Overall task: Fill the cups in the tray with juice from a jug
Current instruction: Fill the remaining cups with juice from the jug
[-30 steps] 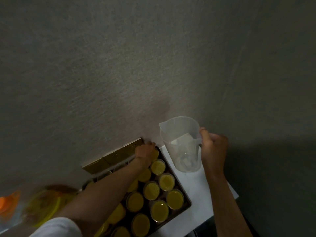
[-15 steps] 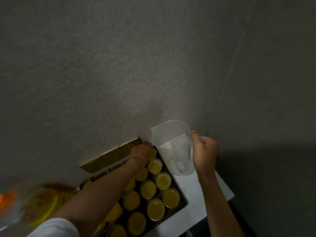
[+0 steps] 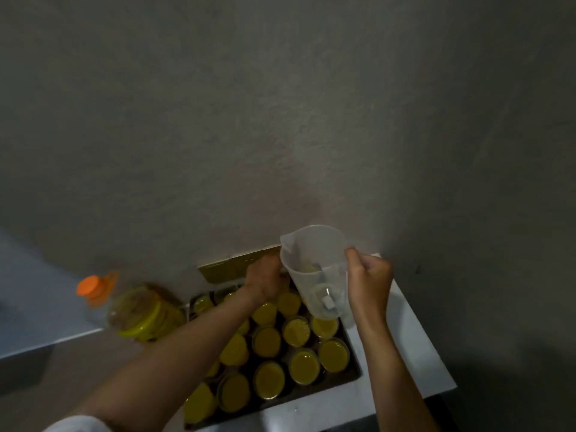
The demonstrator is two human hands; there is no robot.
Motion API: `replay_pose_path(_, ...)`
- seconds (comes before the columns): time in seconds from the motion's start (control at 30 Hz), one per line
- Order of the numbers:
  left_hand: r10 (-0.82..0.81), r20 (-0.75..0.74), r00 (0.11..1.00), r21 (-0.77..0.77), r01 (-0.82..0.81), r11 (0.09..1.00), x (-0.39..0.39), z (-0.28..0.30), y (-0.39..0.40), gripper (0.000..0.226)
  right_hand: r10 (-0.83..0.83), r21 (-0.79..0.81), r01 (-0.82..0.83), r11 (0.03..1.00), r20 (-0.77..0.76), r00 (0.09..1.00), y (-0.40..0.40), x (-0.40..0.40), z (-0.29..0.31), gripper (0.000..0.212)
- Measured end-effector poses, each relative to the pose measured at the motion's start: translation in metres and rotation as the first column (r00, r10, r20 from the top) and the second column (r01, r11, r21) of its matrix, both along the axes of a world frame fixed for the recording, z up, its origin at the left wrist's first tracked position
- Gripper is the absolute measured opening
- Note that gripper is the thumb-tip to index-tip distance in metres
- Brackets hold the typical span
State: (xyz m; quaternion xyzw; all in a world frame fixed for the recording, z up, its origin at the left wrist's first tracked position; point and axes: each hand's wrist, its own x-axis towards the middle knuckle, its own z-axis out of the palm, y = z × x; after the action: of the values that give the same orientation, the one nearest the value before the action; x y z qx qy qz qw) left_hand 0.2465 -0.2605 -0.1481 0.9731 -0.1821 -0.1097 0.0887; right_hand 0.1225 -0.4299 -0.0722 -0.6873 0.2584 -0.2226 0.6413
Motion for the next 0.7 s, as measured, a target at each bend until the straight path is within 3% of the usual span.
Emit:
replay_pose_path(0.17, 0.137, 0.031, 0.99, -0.252, -0.125, 0.96, -0.025, 0.007, 0.046, 0.025, 0.102, -0.016, -0.102, 0.995, -0.006, 0.995, 0.033, 0.002, -0.004, 0.056)
replay_pose_path(0.33, 0.234, 0.014, 0.972, -0.557, -0.187, 0.809, -0.056, 0.013, 0.097, 0.03, 0.2, -0.003, -0.2, 0.98, 0.009, 0.98, 0.076, 0.004, -0.003, 0.057)
replay_pose_path(0.43, 0.309, 0.055, 0.95, -0.63, -0.207, 0.749, -0.074, 0.018, 0.122, 0.017, 0.259, 0.011, -0.26, 0.966, 0.032, 0.965, 0.103, 0.003, -0.002, 0.057)
replay_pose_path(0.7, 0.448, 0.02, 0.894, -0.752, -0.282, 0.595, -0.114, 0.029, 0.195, 0.026, 0.425, 0.052, -0.422, 0.905, -0.049, 0.904, 0.18, 0.001, -0.007, 0.049)
